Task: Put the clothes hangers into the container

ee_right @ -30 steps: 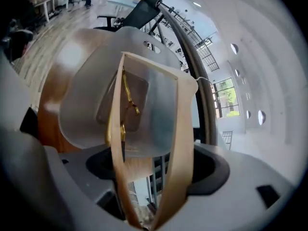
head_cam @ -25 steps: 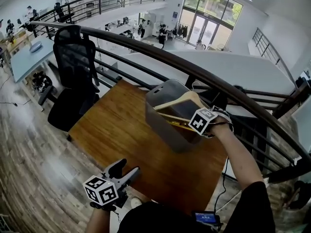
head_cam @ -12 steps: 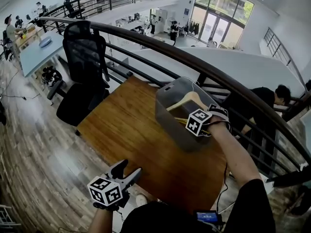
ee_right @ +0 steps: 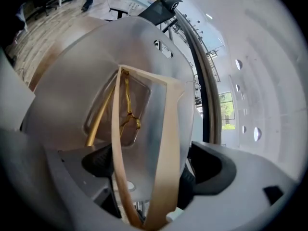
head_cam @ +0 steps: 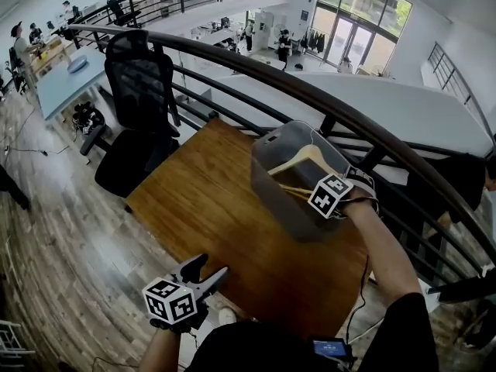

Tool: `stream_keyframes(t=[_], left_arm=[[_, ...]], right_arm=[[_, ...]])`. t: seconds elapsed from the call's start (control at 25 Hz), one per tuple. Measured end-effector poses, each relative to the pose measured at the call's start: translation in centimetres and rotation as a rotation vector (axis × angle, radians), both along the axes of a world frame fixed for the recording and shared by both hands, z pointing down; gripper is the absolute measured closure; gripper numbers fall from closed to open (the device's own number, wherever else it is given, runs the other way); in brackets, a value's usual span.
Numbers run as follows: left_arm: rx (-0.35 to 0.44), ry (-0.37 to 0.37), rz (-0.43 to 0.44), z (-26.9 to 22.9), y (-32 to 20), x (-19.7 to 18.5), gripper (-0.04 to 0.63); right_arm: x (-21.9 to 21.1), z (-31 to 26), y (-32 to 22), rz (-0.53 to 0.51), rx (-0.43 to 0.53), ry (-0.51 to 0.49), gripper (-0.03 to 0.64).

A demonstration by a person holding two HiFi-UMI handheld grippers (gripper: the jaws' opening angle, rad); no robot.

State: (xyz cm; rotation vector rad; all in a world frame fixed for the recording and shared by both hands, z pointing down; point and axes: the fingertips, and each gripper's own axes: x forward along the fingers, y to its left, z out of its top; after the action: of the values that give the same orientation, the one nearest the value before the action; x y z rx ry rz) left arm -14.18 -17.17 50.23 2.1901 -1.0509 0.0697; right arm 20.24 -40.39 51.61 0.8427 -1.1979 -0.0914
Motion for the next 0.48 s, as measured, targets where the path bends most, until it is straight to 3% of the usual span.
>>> stream_keyframes(t=[0.48], left_arm=[[0.053, -0.055, 0.013, -1.5, -1.6, 0.8, 0.282]], right_arm=[[0.9, -3.7, 3.6, 0.021, 0.098, -0.203, 0.166]])
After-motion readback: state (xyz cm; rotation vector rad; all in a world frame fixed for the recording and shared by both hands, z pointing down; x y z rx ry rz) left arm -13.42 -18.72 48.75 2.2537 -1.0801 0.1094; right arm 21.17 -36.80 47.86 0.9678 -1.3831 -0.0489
